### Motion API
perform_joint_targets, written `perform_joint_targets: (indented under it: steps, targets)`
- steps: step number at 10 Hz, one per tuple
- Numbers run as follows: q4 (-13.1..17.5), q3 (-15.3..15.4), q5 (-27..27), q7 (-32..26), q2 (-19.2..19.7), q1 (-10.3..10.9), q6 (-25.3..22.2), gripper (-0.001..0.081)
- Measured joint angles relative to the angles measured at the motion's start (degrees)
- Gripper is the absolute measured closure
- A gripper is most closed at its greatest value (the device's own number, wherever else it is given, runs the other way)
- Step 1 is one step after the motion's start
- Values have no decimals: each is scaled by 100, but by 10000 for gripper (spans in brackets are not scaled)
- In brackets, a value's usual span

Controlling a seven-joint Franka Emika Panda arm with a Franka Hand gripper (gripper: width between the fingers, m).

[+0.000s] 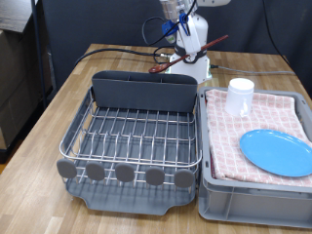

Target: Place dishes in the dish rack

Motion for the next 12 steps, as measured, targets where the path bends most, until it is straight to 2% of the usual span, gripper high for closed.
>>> perform_joint_targets:
  steps: [6,12]
  targets:
    - [0,-569,211,-421,261,6,-113,711]
    - [46,-1167,334,-1250,865,11,288,711]
